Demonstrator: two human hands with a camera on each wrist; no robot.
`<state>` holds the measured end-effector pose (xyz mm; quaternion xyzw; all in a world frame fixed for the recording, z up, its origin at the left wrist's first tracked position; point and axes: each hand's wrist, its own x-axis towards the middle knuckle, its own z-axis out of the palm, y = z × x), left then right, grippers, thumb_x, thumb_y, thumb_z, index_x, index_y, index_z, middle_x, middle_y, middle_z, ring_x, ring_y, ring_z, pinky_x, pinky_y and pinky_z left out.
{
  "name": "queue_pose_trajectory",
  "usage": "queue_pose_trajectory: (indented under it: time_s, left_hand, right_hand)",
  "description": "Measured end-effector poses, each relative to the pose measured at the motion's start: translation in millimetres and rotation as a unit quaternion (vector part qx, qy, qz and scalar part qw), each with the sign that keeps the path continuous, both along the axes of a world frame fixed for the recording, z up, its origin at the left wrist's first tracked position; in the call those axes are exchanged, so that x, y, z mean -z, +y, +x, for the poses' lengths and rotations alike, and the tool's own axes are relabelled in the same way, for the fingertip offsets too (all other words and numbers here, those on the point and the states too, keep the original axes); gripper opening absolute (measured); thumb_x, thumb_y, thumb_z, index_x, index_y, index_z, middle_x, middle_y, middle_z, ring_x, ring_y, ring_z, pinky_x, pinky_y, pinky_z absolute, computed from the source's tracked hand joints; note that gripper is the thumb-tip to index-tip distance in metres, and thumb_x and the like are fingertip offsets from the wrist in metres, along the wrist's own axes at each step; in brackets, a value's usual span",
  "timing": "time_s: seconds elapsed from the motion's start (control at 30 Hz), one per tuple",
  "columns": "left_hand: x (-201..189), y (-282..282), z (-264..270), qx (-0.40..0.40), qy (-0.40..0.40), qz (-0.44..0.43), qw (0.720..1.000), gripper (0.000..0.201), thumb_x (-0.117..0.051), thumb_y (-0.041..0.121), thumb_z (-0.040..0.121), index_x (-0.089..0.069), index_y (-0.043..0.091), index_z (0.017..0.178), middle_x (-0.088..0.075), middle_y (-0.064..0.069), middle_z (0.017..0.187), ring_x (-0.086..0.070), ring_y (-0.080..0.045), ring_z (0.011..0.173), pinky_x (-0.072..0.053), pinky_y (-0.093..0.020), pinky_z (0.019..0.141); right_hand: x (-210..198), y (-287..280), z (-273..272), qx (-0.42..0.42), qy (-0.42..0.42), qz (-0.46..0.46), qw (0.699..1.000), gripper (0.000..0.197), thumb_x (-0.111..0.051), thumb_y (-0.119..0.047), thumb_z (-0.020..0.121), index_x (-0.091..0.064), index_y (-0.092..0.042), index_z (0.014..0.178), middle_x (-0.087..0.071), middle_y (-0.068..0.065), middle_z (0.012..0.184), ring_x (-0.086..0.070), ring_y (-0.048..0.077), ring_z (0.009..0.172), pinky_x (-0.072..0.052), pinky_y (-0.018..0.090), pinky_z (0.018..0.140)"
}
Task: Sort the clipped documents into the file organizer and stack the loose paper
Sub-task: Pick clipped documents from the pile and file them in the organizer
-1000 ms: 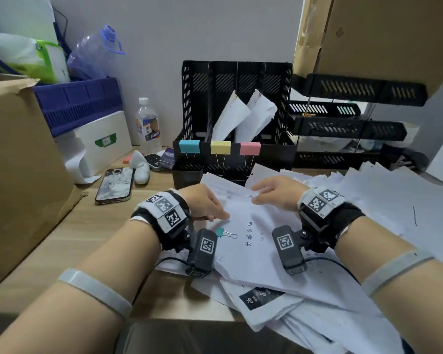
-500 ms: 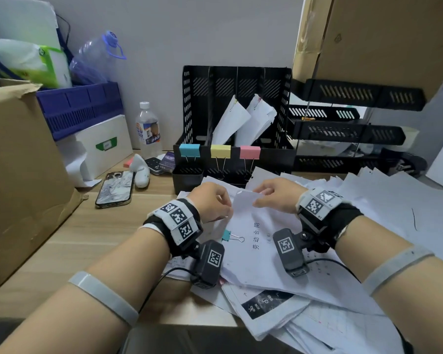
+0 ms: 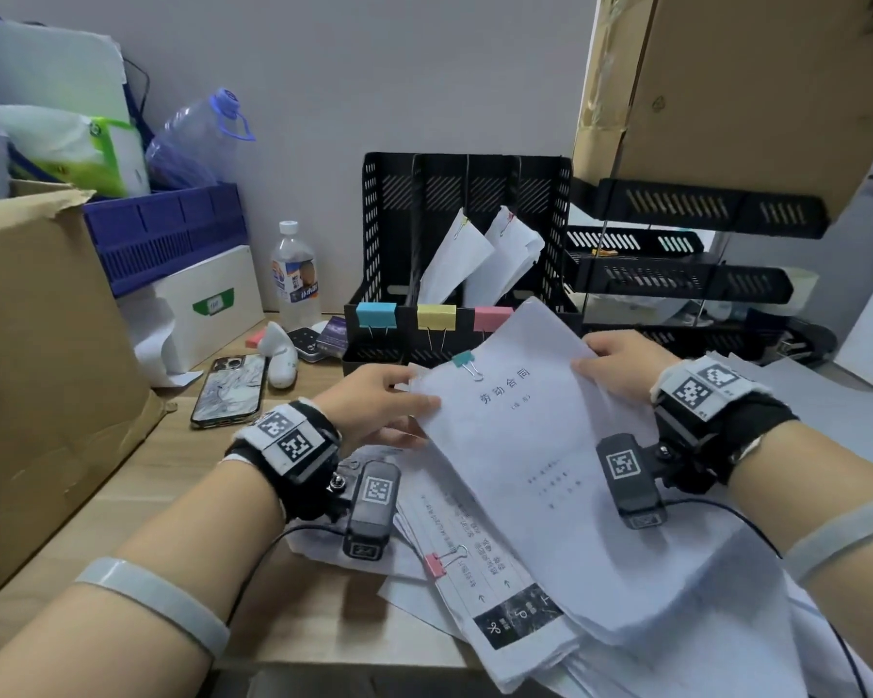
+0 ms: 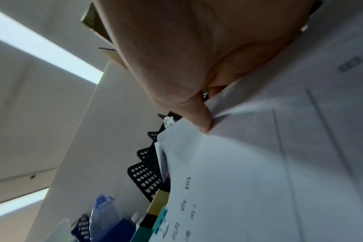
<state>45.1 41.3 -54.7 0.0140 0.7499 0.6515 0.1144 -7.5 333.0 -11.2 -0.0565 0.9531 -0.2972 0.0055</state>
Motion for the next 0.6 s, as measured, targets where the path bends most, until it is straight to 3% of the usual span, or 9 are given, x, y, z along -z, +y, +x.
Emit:
queue_pose_trajectory:
  time_s: [0.13,0.23,0.37,0.5,0.6]
  left_hand:
    - [5,-2,1,-0.043,-0.036,0.064,0.996,0.032,-0.069,0.002,0.092,-0.062,-0.005,0.123,-0.075,-0.025,0.109,-0.075,-0.025,0.070,-0.064,-0.031,0.061]
    - [5,-1,2,-0.049,-0.048,0.081,0.994,0.034,-0.072,0.006,0.090,-0.065,-0.002,0.122,-0.076,-0.022,0.108,-0.073,-0.026,0.075,-0.063,-0.030,0.066]
    - [5,3,5,-0.036,-0.038,0.093,0.994,0.031,-0.071,0.006,0.090,-0.066,-0.002,0.120,-0.077,-0.017,0.110,-0.076,-0.026,0.087,-0.064,-0.029,0.072]
    - [4,4,10,-0.014,-0.006,0.102,0.995,0.033,-0.071,0.009,0.090,-0.067,0.010,0.123,-0.076,-0.010,0.115,-0.074,-0.027,0.101,-0.062,-0.040,0.084]
    - [0,0,12,-0.029,0.014,0.113,0.993,0.037,-0.070,0.008,0.090,-0.065,0.014,0.126,-0.074,-0.010,0.122,-0.070,-0.030,0.112,-0.058,-0.046,0.094]
  right_hand:
    - [7,-4,1,0.026,0.000,-0.032,0.999,0.019,-0.052,-0.014,0.090,-0.048,-0.013,0.072,-0.050,0.008,0.075,-0.044,0.021,0.063,-0.031,0.030,0.056]
    - [8,-8,-1,0.026,0.003,-0.068,0.997,0.017,-0.049,-0.016,0.092,-0.058,-0.003,0.084,-0.056,0.008,0.081,-0.048,0.021,0.068,-0.034,0.030,0.060]
    - [-1,-21,-1,0.017,0.040,-0.109,0.993,0.019,-0.047,-0.013,0.095,-0.061,-0.002,0.090,-0.055,0.008,0.084,-0.045,0.021,0.070,-0.032,0.031,0.059]
    - [-17,-42,-7,-0.001,0.086,-0.170,0.982,0.018,-0.048,-0.012,0.092,-0.062,-0.010,0.081,-0.061,0.012,0.082,-0.051,0.022,0.075,-0.041,0.032,0.067]
    - [-36,-57,-9,-0.011,0.122,-0.176,0.977,0.017,-0.049,-0.013,0.093,-0.063,-0.004,0.093,-0.059,0.009,0.080,-0.049,0.020,0.067,-0.039,0.030,0.060]
